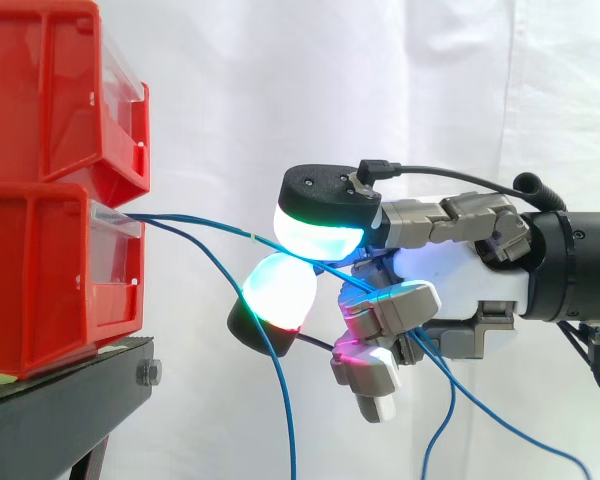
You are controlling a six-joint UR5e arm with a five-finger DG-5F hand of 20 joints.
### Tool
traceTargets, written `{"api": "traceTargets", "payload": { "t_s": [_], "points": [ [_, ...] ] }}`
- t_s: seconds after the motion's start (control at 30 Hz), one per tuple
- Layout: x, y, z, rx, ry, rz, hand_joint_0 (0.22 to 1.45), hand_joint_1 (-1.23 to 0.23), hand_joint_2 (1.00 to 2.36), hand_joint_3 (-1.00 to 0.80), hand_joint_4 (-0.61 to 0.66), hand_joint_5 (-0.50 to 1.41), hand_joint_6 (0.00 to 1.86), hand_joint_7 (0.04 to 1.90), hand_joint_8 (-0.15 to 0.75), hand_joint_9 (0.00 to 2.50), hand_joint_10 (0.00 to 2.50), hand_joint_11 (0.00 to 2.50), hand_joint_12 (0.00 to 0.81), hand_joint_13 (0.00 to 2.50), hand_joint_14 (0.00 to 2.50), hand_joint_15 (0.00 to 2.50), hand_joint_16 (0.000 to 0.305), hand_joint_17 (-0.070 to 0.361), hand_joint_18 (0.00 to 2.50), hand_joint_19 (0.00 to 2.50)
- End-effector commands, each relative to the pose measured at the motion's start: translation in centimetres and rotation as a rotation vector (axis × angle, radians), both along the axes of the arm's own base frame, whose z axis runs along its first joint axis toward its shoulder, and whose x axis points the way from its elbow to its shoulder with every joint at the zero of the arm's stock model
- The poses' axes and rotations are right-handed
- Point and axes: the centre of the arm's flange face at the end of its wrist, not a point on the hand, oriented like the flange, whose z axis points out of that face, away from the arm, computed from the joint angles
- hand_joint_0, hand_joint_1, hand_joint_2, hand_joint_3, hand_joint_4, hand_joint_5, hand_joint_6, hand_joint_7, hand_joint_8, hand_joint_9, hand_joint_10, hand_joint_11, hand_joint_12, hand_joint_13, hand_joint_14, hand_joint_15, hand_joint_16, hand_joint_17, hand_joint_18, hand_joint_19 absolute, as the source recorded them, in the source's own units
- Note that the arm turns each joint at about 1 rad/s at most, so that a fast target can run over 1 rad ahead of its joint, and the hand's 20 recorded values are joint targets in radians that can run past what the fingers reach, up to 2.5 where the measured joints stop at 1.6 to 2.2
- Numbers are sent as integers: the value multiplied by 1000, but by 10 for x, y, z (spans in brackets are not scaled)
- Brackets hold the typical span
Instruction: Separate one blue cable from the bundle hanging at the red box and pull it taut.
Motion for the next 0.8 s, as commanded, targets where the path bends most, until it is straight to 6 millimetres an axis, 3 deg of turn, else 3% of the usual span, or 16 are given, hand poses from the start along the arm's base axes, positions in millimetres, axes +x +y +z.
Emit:
{"api": "traceTargets", "payload": {
  "t_s": [0.0, 0.03, 0.17, 0.57, 0.77],
  "points": [
    [1, 0, 0, 1, -7, -3, 617, -747, 1059, -104, 215, -205, 931, 850, 401, 1167, 522, 1306, 481, 1231, 19, 904, 63, 141, 1177, 582],
    [1, 0, 1, -1, -9, -3, 632, -761, 1001, -86, 212, -207, 932, 854, 398, 1159, 509, 1325, 472, 1223, 20, 913, 62, 139, 1164, 593],
    [1, 0, 1, 1, -9, -3, 653, -801, 1002, -50, 215, -211, 936, 861, 387, 1124, 503, 1330, 457, 1197, 19, 906, 59, 133, 1137, 600],
    [0, 3, -5, 0, -24, 0, 691, -835, 1013, -246, 173, -223, 934, 909, 329, 1088, 257, 1544, 398, 1135, 26, 942, 49, 110, 1041, 640],
    [0, 2, -5, 1, -21, -1, 719, -871, 1005, -412, 179, -221, 943, 922, 335, 1083, 254, 1561, 395, 1131, 26, 938, 48, 108, 1050, 622]
  ]
}}
